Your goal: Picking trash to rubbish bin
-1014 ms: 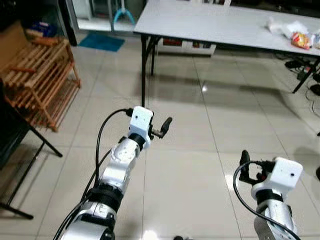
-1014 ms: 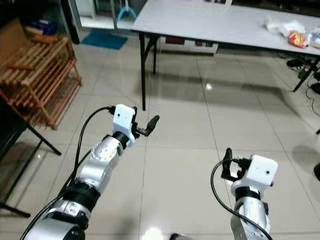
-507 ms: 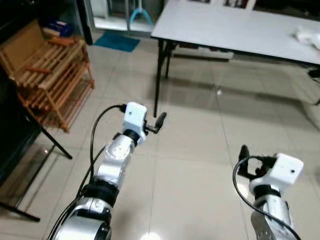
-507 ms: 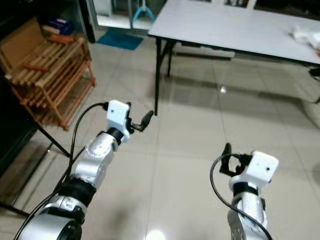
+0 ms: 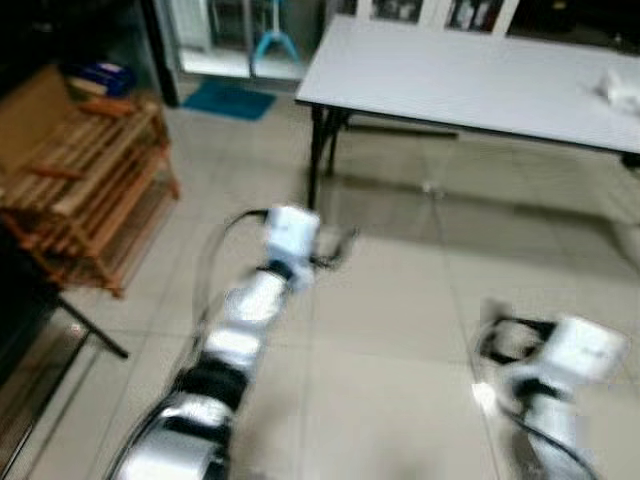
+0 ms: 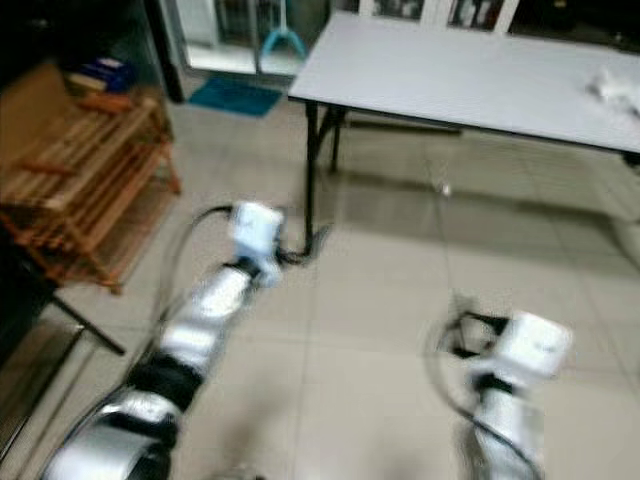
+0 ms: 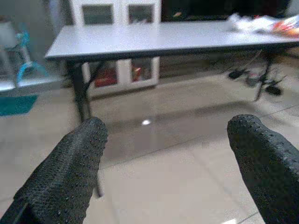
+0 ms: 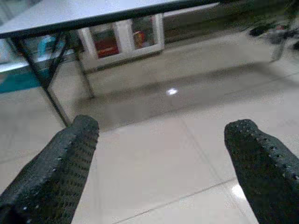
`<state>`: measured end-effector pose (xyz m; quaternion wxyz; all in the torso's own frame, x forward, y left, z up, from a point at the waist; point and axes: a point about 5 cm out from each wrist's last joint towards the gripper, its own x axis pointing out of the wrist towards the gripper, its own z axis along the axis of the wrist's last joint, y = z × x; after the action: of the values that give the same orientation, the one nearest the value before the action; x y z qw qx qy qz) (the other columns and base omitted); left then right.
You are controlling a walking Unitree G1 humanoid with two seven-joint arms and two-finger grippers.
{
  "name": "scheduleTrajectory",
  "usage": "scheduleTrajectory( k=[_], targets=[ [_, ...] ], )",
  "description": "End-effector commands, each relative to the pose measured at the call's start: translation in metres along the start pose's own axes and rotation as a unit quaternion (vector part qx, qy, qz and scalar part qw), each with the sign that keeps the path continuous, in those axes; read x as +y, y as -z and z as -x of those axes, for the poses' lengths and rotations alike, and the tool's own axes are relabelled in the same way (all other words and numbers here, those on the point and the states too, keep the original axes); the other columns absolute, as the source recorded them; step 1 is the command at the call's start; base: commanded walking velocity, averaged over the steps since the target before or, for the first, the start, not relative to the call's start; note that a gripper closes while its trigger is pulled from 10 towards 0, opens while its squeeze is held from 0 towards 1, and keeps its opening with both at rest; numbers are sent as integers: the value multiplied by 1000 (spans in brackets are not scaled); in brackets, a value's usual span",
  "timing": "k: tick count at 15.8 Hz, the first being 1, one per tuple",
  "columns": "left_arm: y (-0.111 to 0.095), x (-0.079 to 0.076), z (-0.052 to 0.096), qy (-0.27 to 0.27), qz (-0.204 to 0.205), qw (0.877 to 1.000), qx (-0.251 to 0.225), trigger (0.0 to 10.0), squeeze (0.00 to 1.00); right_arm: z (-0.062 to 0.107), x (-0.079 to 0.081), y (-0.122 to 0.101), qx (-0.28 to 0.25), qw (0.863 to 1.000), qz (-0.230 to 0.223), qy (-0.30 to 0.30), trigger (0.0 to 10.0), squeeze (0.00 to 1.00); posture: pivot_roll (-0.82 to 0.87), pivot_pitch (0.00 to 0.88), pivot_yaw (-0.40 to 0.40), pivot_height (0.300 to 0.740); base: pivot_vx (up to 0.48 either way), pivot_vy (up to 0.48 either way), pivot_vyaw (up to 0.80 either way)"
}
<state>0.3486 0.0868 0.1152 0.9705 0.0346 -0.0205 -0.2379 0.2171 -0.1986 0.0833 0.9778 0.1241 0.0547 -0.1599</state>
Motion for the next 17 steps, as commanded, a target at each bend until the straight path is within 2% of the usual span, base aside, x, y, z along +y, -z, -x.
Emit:
scheduleTrajectory(
  k=[1,4,10,17],
  targets=[
    [-3,-12,-5,15,-3,1000,-4,10000,0,0,-12,-8,-21,999,32,17,10000,0,64,68,-37,740,450,0,0],
    [-1,-14,-5,17,0,1000,0,10000,0,0,-14,-4,-4,999,42,15,10000,0,64,67,-36,740,390,-276,0],
    [1,-14,-7,14,0,1000,5,10000,0,0,-14,-3,-1,999,51,10,10000,0,62,60,-34,740,349,-326,0],
    [4,-8,-5,-9,9,1000,16,10000,0,-3,-5,-1,-1,999,46,-2,10000,0,82,66,-38,740,0,-460,0]
  ],
)
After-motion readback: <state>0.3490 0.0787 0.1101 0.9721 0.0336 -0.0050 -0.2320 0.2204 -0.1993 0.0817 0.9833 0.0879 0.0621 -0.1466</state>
